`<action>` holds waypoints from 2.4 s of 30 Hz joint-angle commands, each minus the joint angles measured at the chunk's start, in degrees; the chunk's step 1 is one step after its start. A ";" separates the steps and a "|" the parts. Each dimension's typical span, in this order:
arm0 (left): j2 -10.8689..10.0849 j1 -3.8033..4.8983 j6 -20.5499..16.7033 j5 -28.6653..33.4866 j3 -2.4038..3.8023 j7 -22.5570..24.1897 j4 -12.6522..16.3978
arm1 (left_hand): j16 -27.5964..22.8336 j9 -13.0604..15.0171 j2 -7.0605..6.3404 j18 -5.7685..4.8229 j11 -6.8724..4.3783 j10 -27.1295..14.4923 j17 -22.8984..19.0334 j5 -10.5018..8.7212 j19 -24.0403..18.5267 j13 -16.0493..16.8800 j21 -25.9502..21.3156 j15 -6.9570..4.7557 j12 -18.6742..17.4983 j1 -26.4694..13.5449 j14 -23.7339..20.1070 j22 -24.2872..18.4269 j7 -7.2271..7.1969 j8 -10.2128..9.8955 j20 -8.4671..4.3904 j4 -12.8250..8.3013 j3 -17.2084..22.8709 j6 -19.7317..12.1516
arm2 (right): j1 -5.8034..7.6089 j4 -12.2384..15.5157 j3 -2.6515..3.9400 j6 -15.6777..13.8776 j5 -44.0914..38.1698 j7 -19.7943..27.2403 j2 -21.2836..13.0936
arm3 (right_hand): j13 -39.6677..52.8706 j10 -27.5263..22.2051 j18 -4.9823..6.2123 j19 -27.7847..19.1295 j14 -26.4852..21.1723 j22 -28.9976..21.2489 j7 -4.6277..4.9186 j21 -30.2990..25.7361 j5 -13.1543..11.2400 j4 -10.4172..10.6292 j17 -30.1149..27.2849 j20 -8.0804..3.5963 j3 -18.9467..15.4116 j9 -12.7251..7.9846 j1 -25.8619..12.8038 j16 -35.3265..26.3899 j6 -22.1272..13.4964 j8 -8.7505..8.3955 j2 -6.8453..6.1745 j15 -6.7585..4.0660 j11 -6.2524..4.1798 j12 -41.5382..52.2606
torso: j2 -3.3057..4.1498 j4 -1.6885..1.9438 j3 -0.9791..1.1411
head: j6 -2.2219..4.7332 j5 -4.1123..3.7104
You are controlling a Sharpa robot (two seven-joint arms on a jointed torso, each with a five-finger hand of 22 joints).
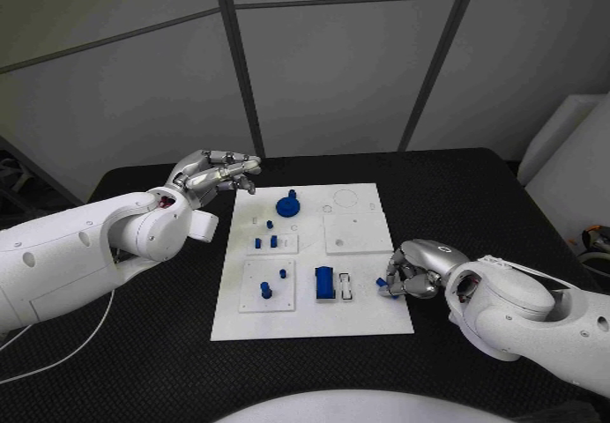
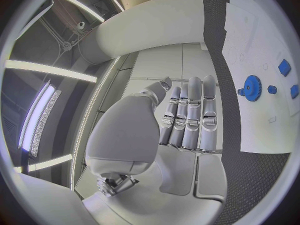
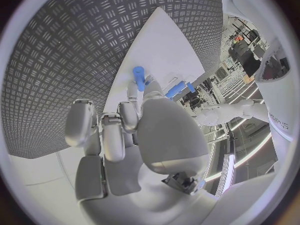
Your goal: Assemble the parts on the task board
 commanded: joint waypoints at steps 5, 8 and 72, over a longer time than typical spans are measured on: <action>-0.12 0.06 0.61 0.03 0.04 0.32 0.22 | -0.18 -0.02 0.44 -0.14 0.01 -0.53 -0.09 0.09 0.34 -0.09 -0.37 -0.01 0.36 -0.35 -0.25 -0.06 0.05 -0.21 0.23 -0.08 -0.29 -0.43 | -0.74 -0.48 -0.54 4.77 -3.66 -2.04 0.67 | -0.59 -1.01 0.24 -0.57 4.88 -0.48 0.44 -0.65 1.40 -1.00 10.88 -0.05 0.37 -0.04 2.07 -0.32 -1.07 -0.98 0.20 -0.06 0.35 -0.86 | -0.05 -0.01 0.01 | 0.03 0.04; -0.18 0.06 0.60 0.03 0.04 0.30 0.27 | -0.17 -0.02 0.48 -0.14 0.02 -0.57 -0.12 0.09 0.35 -0.09 -0.44 0.00 0.40 -0.41 -0.27 -0.12 0.05 -0.20 0.24 -0.02 -0.35 -0.45 | -0.78 -0.45 -0.54 5.01 -3.94 -2.20 0.85 | -0.70 -1.30 0.27 -0.67 4.88 -0.64 0.75 -0.84 3.66 -1.19 10.86 0.12 0.62 -0.18 2.54 -0.35 -1.61 -1.60 0.30 0.14 0.57 -1.13 | -0.04 -0.01 0.01 | 0.03 0.08; 0.24 0.06 0.83 0.03 0.04 0.17 0.24 | -0.17 -0.02 0.48 -0.14 0.02 -0.57 -0.12 0.09 0.35 -0.09 -0.44 0.00 0.40 -0.41 -0.27 -0.12 0.05 -0.20 0.24 -0.02 -0.35 -0.45 | -0.72 0.20 -0.42 -8.54 8.96 -3.23 7.55 | 2.38 2.04 -0.33 1.45 5.41 2.54 -1.25 1.21 15.65 5.89 13.12 -0.98 18.84 -0.64 -4.26 0.88 3.68 -2.40 -4.33 -1.18 -1.09 2.17 | 0.05 0.02 0.04 | 0.20 0.58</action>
